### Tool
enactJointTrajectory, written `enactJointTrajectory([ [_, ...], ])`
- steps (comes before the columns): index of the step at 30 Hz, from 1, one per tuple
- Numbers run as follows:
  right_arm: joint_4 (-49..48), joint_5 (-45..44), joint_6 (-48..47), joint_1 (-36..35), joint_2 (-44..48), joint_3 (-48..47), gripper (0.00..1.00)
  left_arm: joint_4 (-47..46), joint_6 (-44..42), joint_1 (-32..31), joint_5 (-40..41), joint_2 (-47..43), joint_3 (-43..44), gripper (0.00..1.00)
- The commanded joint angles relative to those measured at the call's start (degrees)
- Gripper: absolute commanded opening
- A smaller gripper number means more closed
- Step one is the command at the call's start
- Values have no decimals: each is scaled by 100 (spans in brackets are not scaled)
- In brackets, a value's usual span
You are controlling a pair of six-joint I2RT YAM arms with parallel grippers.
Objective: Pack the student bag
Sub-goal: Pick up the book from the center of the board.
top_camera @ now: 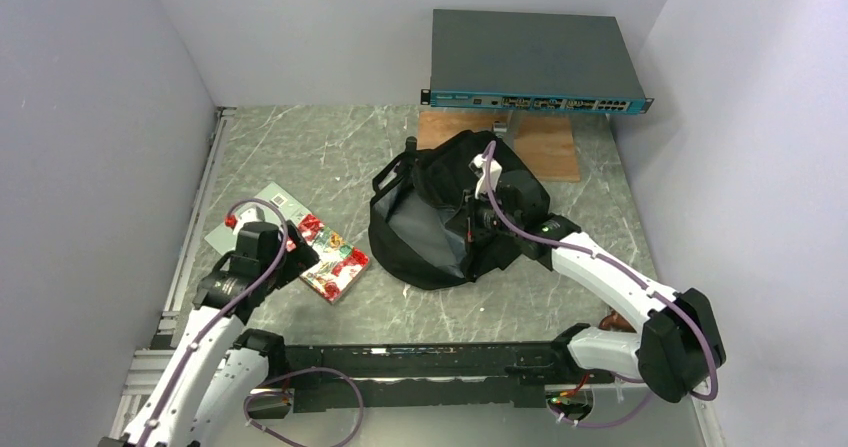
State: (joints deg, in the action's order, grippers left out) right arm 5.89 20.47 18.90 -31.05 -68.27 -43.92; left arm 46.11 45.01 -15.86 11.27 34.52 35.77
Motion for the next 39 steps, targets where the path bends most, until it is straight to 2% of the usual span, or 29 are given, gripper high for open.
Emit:
enactJointTrajectory([
  [1,40,-201,-202,-401,116,25,7,-824,559,736,-1068,217,-615,100],
  [3,371,-545,-301,-665,181,-82,13,-1003,726,931,-1074,304,-830,100],
  [5,574,-909,-373,-949,296,-91,26,-1214,792,969,-1148,431,-1005,100],
  [8,814,-1139,-447,-1403,424,-258,55,-1437,949,979,-1236,720,-1177,100],
  [13,766,-1716,-333,-2107,518,-881,91,-2073,1112,988,-1425,858,-1530,100],
  [15,686,-2190,-305,-2352,350,-1182,99,-2071,1151,993,-1350,795,-1598,100],
  [17,607,-2619,-320,-2561,127,-1500,100,-1941,1166,993,-1206,720,-1590,100],
  [19,463,-2685,-361,-2717,-224,-1798,100,-1875,1130,995,-1141,632,-1598,100],
  [21,211,-2143,-261,-2731,-725,-2141,96,-1789,1136,996,-1143,523,-1620,100],
  [22,-21,-1733,-168,-2731,-991,-2244,90,-1814,1147,993,-1144,458,-1657,100],
  [25,-978,-815,379,-2731,-1894,-2373,58,-1853,1254,997,-958,415,-1719,100],
  [27,-1363,-591,760,-2731,-2450,-2407,34,-1900,1240,997,-966,501,-1702,100],
  [29,-1551,-581,964,-2731,-2865,-2432,19,-1894,1255,1001,-991,615,-1667,100],
  [34,-1255,-987,722,-2731,-3659,-2790,8,-2213,1250,1010,-1074,688,-1779,99],
  [39,-906,-1582,359,-2723,-4214,-3102,3,-2522,1316,1014,-1162,774,-1911,97],
])
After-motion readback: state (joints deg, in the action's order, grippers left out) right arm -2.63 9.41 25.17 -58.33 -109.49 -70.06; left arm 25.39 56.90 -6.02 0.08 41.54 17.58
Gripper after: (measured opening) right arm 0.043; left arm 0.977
